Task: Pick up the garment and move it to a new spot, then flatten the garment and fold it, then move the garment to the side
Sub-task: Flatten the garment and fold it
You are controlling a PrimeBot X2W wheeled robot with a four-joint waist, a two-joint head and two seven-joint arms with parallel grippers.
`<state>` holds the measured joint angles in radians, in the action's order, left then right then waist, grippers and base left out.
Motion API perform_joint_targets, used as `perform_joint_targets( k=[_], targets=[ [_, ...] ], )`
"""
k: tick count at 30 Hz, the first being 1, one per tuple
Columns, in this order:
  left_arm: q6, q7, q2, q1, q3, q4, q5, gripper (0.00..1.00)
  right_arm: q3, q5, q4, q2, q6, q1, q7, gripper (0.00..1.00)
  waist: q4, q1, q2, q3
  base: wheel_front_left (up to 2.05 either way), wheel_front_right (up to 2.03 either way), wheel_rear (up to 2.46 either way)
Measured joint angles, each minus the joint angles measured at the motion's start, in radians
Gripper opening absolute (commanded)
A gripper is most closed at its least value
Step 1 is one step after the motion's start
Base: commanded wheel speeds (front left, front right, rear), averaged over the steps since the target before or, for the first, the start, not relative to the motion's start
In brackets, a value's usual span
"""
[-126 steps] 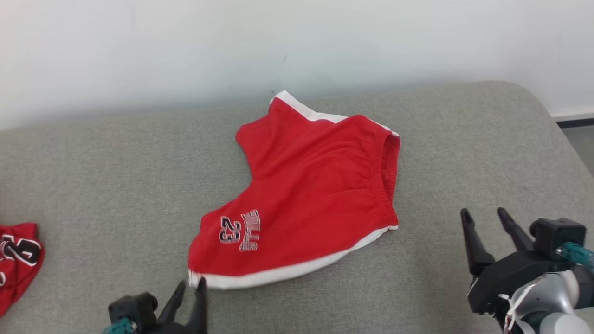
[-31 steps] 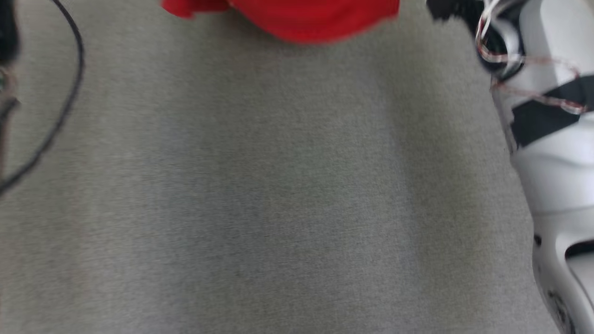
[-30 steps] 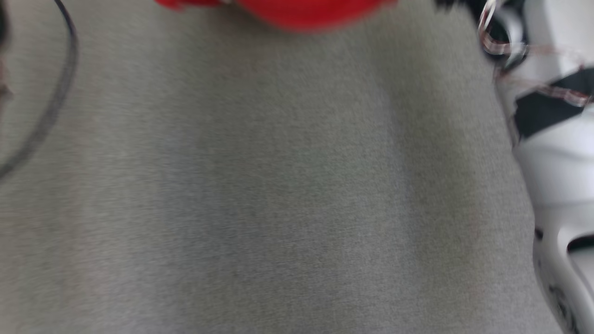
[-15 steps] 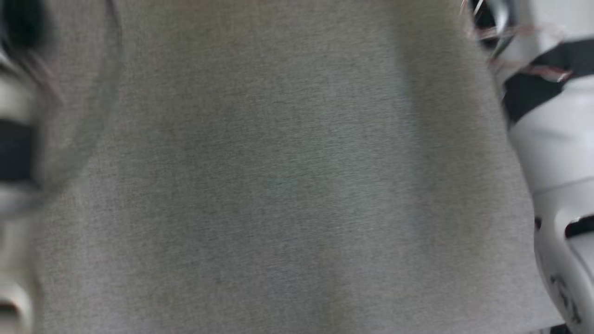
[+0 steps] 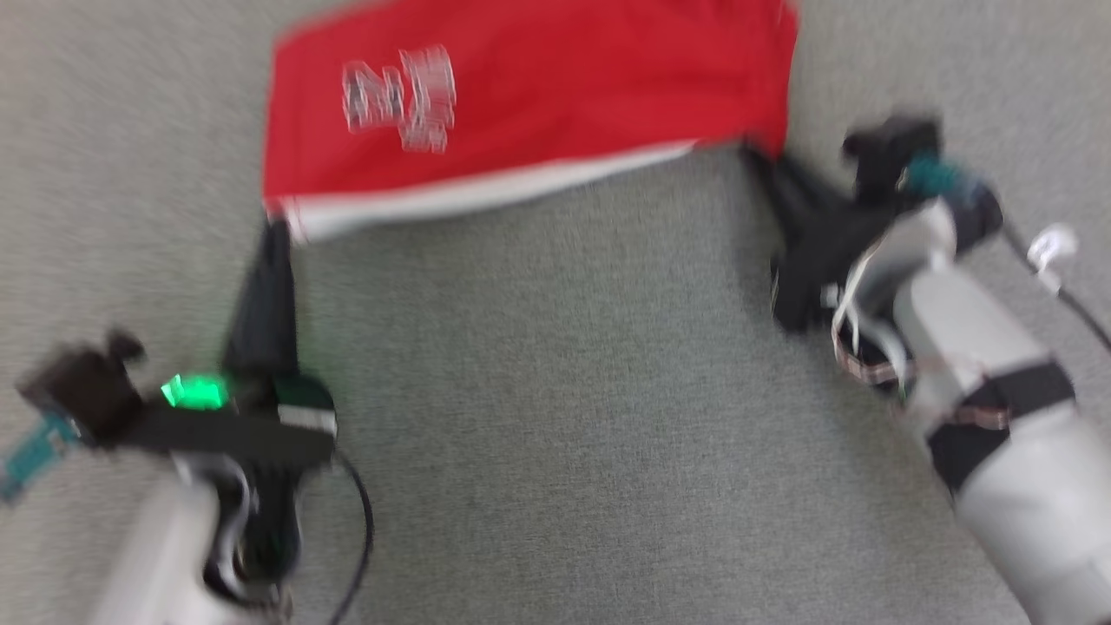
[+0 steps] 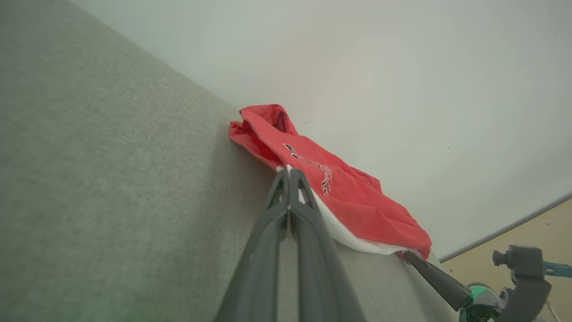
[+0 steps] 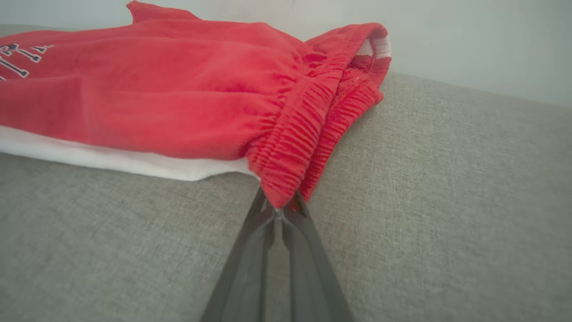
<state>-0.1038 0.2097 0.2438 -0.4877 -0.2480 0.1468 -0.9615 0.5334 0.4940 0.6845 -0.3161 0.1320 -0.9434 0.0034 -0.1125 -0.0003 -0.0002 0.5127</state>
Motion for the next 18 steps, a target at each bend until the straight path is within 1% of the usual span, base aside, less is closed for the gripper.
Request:
perform_joint_targets(
  k=[4, 8, 10, 13, 15, 18],
  targets=[
    [0.016, -0.056, 0.004, 0.146, -0.029, -0.024, -0.04, 0.0, 0.053, 0.031, -0.1, -0.072, 0.0, 0.142, 0.086, 0.0, 0.018, -0.0001, 0.0, -0.086, 0.0, 0.0, 0.0],
    [0.027, -0.121, 0.002, 0.273, -0.059, -0.058, -0.098, 0.0, 0.047, 0.064, -0.171, -0.121, 0.0, 0.269, 0.184, 0.0, 0.035, 0.0, 0.0, -0.174, 0.0, 0.0, 0.0],
    [0.035, -0.127, 0.006, 0.321, -0.062, -0.076, -0.106, 0.0, 0.029, 0.078, -0.215, -0.143, 0.0, 0.335, 0.245, 0.0, 0.043, -0.0001, 0.0, -0.217, 0.0, 0.0, 0.0],
    [0.052, -0.139, 0.01, 0.383, -0.056, -0.109, -0.139, 0.0, -0.037, 0.086, -0.288, -0.174, 0.0, 0.431, 0.317, 0.0, 0.055, -0.0001, 0.0, -0.279, 0.0, 0.0, 0.0],
    [0.062, -0.149, 0.01, 0.428, -0.048, -0.141, -0.162, 0.0, -0.082, 0.087, -0.35, -0.18, 0.0, 0.493, 0.365, 0.0, 0.061, 0.0, 0.0, -0.318, 0.0, 0.0, 0.0],
    [0.083, -0.17, 0.026, 0.491, -0.038, -0.204, -0.188, 0.0, -0.142, 0.094, -0.441, -0.179, 0.0, 0.595, 0.441, 0.0, 0.068, -0.0001, -0.0001, -0.369, 0.0, 0.0, 0.0]
  ],
)
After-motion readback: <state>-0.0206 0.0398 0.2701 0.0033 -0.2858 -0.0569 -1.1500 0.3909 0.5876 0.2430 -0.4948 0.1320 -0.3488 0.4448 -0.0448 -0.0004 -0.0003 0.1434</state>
